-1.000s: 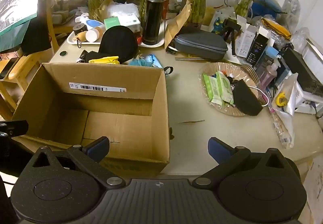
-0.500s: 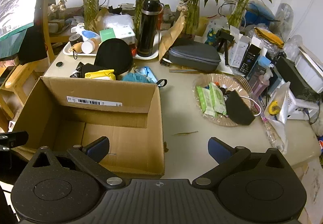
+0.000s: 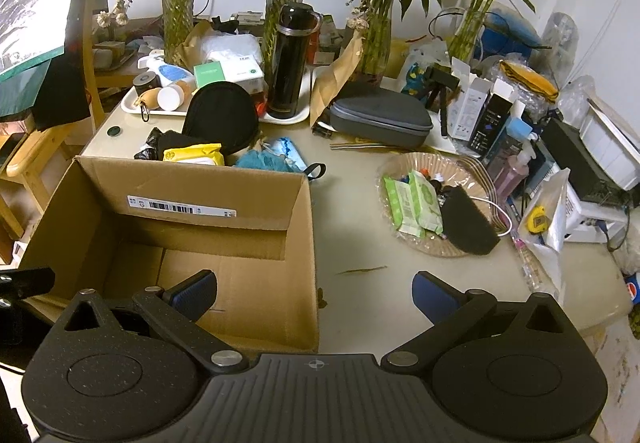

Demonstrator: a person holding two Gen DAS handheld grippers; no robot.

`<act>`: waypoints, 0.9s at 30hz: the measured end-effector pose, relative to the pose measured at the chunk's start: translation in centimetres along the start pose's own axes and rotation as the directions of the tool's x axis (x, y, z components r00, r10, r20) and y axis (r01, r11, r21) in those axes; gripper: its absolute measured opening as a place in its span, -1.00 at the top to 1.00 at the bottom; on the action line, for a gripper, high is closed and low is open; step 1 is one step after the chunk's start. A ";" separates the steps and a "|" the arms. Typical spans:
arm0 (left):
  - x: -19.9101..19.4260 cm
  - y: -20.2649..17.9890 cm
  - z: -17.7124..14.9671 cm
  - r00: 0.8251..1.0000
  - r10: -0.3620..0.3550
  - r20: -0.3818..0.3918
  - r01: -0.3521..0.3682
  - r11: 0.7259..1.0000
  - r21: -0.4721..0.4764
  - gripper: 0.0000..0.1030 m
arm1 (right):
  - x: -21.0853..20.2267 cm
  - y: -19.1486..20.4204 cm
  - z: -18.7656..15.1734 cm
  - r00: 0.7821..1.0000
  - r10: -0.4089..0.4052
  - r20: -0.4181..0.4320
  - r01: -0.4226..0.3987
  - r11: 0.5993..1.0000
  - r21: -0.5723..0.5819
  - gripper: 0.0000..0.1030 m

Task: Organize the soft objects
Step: 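Move the right gripper toward the blue mesh bath sponge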

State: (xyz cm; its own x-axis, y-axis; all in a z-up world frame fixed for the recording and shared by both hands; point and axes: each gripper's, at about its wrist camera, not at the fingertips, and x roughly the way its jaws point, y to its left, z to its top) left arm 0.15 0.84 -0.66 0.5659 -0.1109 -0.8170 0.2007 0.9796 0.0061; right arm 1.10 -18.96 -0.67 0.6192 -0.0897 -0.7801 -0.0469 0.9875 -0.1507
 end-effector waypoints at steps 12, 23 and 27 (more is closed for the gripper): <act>0.1 1.3 0.7 0.999 -0.037 0.032 0.037 0.999 0.001 -0.99 | 0.3 0.0 0.0 1.000 -0.002 -0.004 0.002 1.000 0.002 -1.00; 0.6 1.6 1.4 0.999 -0.023 0.044 0.021 0.999 0.040 -1.00 | 1.7 -1.1 0.9 1.000 -0.018 -0.009 0.018 1.000 -0.016 -1.00; 0.8 1.9 1.5 0.999 -0.027 0.041 0.025 0.999 0.038 -1.00 | 2.2 -1.7 1.3 1.000 -0.023 -0.014 0.023 1.000 -0.014 -1.00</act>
State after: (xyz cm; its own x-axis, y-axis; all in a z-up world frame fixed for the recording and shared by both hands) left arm 2.21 2.31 -0.42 0.5924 -0.1438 -0.7927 0.2454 0.9694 0.0076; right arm 3.58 -20.65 -1.34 0.6094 -0.1142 -0.7846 -0.0437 0.9832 -0.1771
